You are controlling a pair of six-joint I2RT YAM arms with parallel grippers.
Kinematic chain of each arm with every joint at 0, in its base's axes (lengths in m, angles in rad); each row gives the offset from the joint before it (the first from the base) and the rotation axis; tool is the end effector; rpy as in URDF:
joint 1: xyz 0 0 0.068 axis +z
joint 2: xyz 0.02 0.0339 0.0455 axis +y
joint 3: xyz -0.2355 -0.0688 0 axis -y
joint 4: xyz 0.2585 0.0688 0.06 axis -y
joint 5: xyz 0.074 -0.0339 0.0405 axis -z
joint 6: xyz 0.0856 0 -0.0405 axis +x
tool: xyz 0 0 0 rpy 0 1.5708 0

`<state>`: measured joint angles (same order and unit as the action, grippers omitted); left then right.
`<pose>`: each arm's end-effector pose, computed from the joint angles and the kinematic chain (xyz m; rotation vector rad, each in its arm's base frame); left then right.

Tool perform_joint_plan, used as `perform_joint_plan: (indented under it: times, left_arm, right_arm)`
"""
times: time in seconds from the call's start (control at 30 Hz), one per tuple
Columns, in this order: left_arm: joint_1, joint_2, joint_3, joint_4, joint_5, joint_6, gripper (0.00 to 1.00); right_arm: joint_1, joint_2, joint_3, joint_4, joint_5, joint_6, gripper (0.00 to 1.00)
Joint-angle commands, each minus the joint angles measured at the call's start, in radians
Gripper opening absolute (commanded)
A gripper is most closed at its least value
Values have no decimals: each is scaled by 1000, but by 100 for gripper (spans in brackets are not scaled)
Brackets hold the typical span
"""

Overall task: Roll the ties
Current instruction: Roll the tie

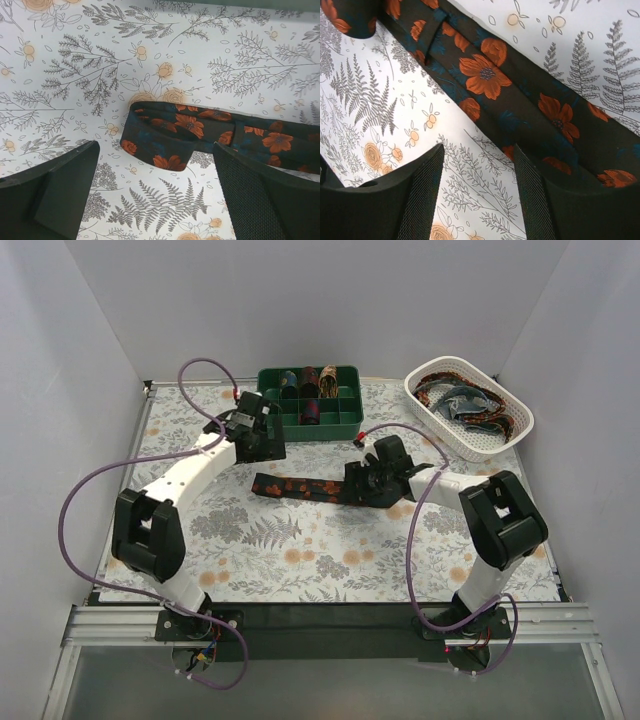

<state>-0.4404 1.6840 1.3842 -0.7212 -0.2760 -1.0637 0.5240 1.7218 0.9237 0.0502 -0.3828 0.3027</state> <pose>0.3654 -0.1464 0.1952 -0.8761 2.3940 -0.2324 0.3228 0.2235 0.0988 -0.4669 2.3640 0.8469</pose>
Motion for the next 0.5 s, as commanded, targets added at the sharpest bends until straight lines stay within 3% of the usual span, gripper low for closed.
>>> perform_joint_plan:
  times: [0.0, 0.3, 0.47]
  left_arm:
    - [64, -104, -49, 17, 145, -39, 90]
    - [199, -262, -235, 60, 265, -64, 90]
    - [255, -337, -322, 65, 308, -65, 90]
  right_arm:
    - [-31, 9, -11, 25, -22, 12, 54]
    - [-205, -21, -54, -102, -22, -138, 54]
    - [-254, -68, 33, -208, 7, -246, 54]
